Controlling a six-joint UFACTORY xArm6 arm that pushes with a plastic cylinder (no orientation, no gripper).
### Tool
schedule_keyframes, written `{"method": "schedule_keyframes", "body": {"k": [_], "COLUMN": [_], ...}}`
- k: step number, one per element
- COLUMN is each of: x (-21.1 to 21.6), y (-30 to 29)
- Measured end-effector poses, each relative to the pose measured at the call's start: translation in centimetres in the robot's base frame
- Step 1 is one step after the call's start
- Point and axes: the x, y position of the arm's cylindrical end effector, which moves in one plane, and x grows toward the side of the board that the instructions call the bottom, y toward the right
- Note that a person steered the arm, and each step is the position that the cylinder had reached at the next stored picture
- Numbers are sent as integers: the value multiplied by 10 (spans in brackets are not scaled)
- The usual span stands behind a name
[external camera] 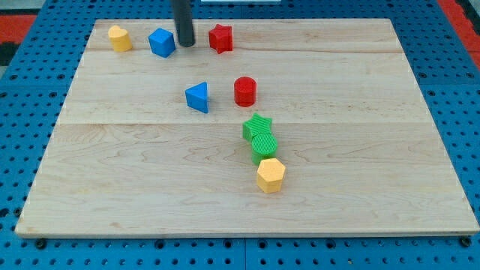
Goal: Move the red circle to the right of red star
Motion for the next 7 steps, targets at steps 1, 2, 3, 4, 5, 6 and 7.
{"method": "schedule_keyframes", "body": {"k": [1, 2, 3, 4, 5, 6, 7], "x": [-2, -2, -2, -17, -25, 2, 43], "y": [30, 43, 45, 78, 78, 54, -3]}}
